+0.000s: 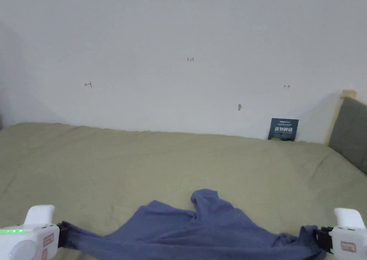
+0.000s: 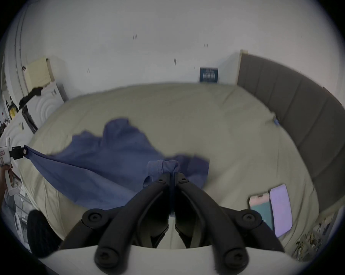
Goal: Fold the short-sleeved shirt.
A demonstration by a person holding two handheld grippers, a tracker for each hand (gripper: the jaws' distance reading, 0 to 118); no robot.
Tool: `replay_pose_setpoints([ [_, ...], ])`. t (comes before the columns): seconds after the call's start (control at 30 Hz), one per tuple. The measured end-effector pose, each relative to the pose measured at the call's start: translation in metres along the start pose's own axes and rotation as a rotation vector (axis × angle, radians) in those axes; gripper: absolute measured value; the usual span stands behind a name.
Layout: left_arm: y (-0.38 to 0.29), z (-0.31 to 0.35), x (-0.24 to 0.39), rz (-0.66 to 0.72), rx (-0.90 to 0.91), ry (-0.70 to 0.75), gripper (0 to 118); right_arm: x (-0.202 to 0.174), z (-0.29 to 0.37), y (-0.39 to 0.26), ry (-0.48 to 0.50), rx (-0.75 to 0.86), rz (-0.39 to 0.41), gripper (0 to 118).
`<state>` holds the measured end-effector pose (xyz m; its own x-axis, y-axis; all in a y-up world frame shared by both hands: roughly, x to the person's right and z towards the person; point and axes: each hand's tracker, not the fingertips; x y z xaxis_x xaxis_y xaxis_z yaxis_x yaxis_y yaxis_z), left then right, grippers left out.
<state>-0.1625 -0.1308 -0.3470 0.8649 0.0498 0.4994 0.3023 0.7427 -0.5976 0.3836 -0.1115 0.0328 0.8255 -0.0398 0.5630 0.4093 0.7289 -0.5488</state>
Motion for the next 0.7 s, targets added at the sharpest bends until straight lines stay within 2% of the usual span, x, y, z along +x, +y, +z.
replay_pose_setpoints([
  [0.1,-0.042,-0.008,-0.008,0.014,-0.072,0.015,0,-0.003,-0.011,-0.052,-0.025,-0.052,-0.022,5],
  [0.17,-0.057,-0.013,-0.008,-0.014,-0.099,0.038,0,0.001,-0.019,-0.072,-0.032,-0.075,-0.070,6],
  [0.27,-0.062,-0.013,-0.011,0.028,-0.074,0.001,0,0.008,-0.019,-0.083,-0.039,-0.018,-0.150,10],
  [0.3,-0.060,-0.008,-0.011,0.043,-0.046,-0.022,15,0.011,-0.016,-0.082,-0.011,-0.014,-0.170,41],
  [0.33,-0.058,0.001,-0.013,0.056,-0.014,-0.050,45,0.014,-0.013,-0.081,0.015,-0.024,-0.188,80],
  [0.37,-0.057,0.010,-0.014,0.074,0.005,-0.079,89,0.012,-0.002,-0.082,0.039,-0.021,-0.194,107],
  [0.4,-0.057,0.027,-0.015,0.075,0.026,-0.113,115,0.010,0.011,-0.082,0.054,0.023,-0.182,114],
  [0.47,-0.061,0.069,-0.007,0.022,0.130,-0.134,114,0.001,0.042,-0.083,0.068,0.084,-0.114,114],
  [0.57,-0.080,0.118,0.003,-0.154,0.222,-0.055,114,-0.030,0.094,-0.095,0.052,0.166,-0.019,114],
  [0.63,-0.097,0.144,0.009,-0.210,0.251,0.029,113,-0.050,0.122,-0.108,0.068,0.248,0.017,113],
  [0.67,-0.103,0.154,0.010,-0.210,0.270,0.028,111,-0.059,0.135,-0.112,0.080,0.294,0.027,108],
  [0.7,-0.112,0.162,0.011,-0.195,0.276,0.015,99,-0.067,0.146,-0.118,0.084,0.349,0.028,86],
])
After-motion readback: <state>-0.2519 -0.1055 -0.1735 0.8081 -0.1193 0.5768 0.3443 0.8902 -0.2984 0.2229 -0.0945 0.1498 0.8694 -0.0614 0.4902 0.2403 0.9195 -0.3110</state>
